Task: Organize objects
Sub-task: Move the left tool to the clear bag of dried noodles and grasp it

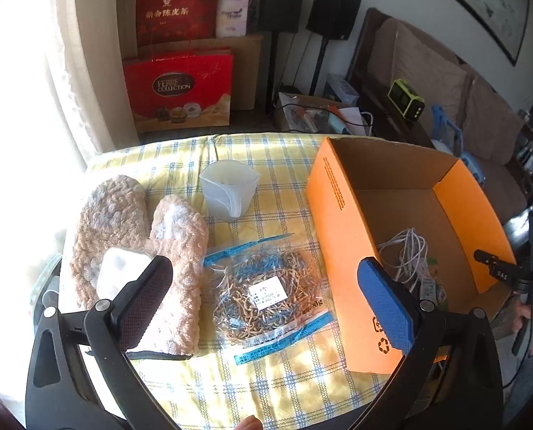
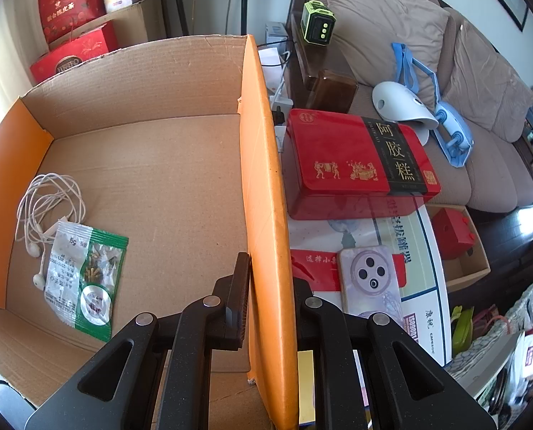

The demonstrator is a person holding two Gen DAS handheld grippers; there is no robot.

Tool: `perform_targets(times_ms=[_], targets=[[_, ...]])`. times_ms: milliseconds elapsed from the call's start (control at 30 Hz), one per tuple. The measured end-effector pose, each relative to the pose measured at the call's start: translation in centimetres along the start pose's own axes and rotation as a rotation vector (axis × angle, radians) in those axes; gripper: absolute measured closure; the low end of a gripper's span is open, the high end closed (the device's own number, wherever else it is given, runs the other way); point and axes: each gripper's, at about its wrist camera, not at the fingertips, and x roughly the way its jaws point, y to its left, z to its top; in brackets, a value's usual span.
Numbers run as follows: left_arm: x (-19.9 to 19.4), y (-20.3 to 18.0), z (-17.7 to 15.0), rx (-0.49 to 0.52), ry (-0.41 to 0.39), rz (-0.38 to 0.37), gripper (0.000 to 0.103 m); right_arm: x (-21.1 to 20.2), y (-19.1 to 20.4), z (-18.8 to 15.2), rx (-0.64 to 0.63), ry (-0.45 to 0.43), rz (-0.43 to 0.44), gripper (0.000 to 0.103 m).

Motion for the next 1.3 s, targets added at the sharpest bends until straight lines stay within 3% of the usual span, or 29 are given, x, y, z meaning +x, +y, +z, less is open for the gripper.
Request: perform_targets(times_ms=[300, 500, 700, 933, 1133, 1300], targets=[[3.8, 2.1, -3.3, -0.057, 0.122, 0.0, 0.0, 0.0, 0.0, 0.0, -0.001, 0.001, -0.001, 0.09], [5.0, 2.4, -4.7, -0.075, 0.155, 0.001, 0.01, 0.0, 0.0, 0.0, -0.002, 0.002, -0.003, 0.09], [5.0, 2.1, -5.1, -0.061, 0.147, 0.051, 0.029, 0.0, 0.0, -0.1, -0.003, 0.003, -0.003, 0.09], [3.0, 2.5, -4.8, -0.103, 0.108, 0.019, 0.029, 0.1, 0.0, -0.1, -0.004, 0.004, -0.003, 0.09], [1.7, 1.0, -4.7, -0.056, 0.063, 0.038, 0.029, 0.1, 0.0, -0.1, -0.002, 0.004, -0.003, 0.09], [3.7, 0.4, -5.2, -0.045, 0.127, 0.001, 0.032, 0.1, 0.0, -0.2, -0.003, 0.004, -0.001, 0.089]])
